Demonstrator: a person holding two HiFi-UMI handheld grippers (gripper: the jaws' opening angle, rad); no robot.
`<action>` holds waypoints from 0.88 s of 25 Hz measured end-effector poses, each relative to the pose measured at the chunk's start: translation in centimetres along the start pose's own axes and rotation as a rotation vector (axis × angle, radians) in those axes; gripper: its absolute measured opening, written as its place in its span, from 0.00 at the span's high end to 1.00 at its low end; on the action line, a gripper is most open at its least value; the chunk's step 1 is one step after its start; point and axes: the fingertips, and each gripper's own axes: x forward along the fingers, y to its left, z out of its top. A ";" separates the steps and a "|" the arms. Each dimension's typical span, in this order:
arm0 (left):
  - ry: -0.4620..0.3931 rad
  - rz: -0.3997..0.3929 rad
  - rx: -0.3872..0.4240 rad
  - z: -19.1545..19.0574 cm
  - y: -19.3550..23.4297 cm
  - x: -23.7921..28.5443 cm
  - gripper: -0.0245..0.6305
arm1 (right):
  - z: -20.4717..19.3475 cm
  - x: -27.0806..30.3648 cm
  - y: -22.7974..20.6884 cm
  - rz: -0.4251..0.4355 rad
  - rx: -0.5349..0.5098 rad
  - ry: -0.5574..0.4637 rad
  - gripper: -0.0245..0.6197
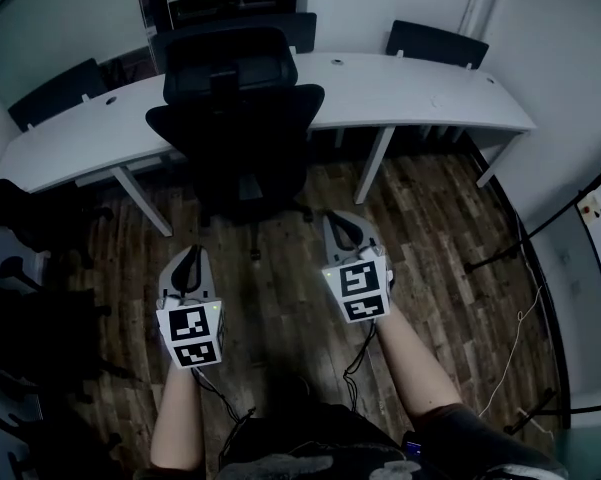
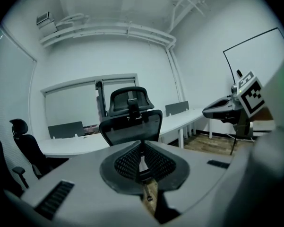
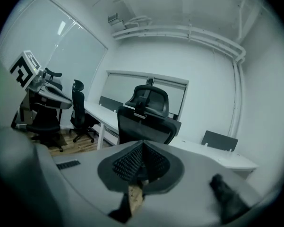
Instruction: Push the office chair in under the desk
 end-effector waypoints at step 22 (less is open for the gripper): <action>-0.078 -0.064 -0.022 -4.2 1.7 -20.3 0.92 | 3.5 -16.9 12.7 -0.090 0.033 -0.060 0.93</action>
